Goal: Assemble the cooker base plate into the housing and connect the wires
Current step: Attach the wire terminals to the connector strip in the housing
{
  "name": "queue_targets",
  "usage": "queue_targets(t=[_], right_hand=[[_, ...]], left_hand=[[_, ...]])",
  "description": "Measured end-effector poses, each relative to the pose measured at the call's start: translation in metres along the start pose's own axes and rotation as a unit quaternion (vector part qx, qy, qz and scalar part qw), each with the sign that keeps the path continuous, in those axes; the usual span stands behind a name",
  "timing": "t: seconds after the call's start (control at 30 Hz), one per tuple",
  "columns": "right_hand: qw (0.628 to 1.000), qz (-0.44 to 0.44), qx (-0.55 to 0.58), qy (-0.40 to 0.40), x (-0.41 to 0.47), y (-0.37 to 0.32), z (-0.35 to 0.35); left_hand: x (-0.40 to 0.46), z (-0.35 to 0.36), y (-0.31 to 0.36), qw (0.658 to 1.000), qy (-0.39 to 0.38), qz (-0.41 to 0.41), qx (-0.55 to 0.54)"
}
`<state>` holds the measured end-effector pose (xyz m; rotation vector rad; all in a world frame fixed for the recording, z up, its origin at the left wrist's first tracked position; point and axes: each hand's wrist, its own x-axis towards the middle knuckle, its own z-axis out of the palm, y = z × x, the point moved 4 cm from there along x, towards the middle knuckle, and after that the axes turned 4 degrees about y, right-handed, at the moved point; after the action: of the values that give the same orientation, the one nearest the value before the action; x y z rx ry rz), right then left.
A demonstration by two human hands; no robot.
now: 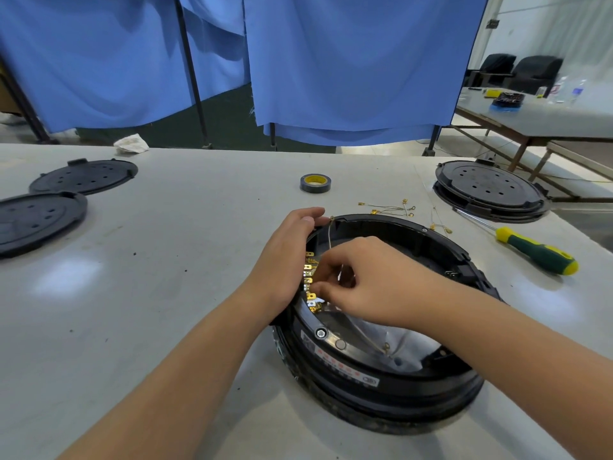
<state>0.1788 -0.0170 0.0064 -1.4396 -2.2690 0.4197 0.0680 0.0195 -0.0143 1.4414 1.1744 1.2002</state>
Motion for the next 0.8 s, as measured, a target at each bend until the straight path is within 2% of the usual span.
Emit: queue_targets(t=[0.13,0.2,0.33,0.4,0.53,0.8], right_hand=[[0.995,-0.001,0.093,0.019,-0.003,0.007,-0.013],[0.992,-0.006,0.128,-0.015,-0.006,0.007,-0.013],[0.990,-0.006,0.102,-0.102,-0.009,0.002,-0.009],[0.992,-0.005,0.054,-0.112,-0.008,-0.001,-0.011],[0.997,-0.006,-0.022,-0.080,-0.010,-0.007,-0.011],[0.999,0.024,-0.041,-0.014,-0.020,-0.013,-0.003]], left_hand=[[-0.001,0.000,0.000,1.000,0.001,0.002,0.001],[-0.001,0.002,0.001,1.000,-0.001,0.005,0.004],[-0.002,0.004,0.001,1.000,-0.006,0.004,0.004],[-0.001,0.004,0.001,1.000,-0.003,0.003,0.002],[-0.001,0.003,0.000,1.000,-0.001,0.002,-0.001],[-0.003,0.004,0.002,1.000,0.003,-0.006,-0.003]])
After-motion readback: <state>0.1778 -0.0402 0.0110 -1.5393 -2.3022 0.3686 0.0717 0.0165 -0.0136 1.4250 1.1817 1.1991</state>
